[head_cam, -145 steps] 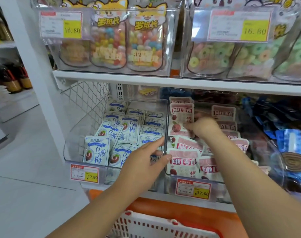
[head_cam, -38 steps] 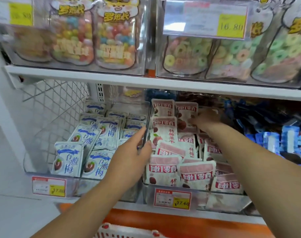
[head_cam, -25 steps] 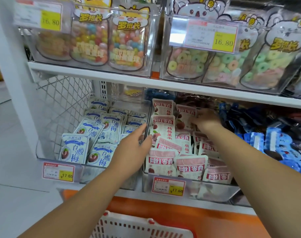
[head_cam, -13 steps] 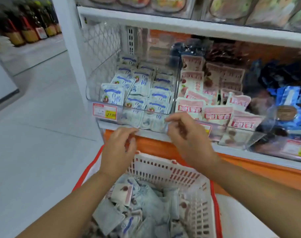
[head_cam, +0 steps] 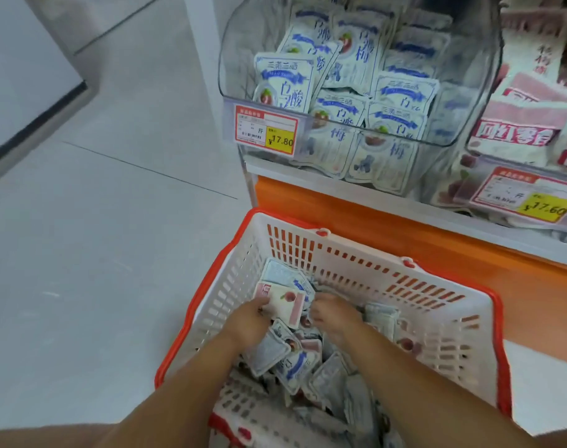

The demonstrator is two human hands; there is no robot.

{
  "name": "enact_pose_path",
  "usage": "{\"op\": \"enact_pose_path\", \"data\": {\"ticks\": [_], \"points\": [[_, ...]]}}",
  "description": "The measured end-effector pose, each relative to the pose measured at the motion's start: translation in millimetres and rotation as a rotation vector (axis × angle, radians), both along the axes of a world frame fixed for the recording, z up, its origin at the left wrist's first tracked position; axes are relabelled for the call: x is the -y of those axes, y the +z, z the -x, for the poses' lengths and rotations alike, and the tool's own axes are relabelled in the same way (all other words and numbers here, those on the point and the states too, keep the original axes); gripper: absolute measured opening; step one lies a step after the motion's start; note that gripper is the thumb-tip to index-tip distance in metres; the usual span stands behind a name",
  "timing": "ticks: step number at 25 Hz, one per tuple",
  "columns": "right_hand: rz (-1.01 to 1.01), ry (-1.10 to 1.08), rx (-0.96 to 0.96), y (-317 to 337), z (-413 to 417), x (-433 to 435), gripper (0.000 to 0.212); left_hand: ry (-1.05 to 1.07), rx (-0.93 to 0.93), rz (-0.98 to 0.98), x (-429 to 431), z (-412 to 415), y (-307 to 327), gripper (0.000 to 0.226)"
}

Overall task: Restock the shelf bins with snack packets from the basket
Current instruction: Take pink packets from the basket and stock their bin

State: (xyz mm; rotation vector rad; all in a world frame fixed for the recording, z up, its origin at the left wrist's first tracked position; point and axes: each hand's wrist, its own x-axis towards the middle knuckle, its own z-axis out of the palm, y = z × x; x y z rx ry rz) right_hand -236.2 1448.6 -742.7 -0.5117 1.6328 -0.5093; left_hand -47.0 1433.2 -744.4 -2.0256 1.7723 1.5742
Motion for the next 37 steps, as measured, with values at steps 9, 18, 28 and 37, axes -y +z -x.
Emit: {"op": "enact_pose_path", "data": {"ticks": [9, 18, 28, 37], "points": [[0.087, 0.101, -0.384, -30.7, -40.8, 18.1, 0.024, 0.089, -0.059, -0.011, 5.9, 0.4, -0.5, 0.047], [0.660, 0.315, -0.567, 36.2, -27.2, -34.9, 0.024, 0.722, -0.791, -0.336, 4.9, 16.0, 41.6, 0.027], [0.464, -0.117, -0.074, 95.2, 17.8, -54.4, 0.017, 0.436, -0.896, -0.331, -23.6, 51.1, 96.2, 0.029], [0.538, -0.253, 0.080, 164.9, 38.2, -76.0, 0.014, 0.216, -0.717, -0.076, -25.2, 73.9, 156.1, 0.022]]}}
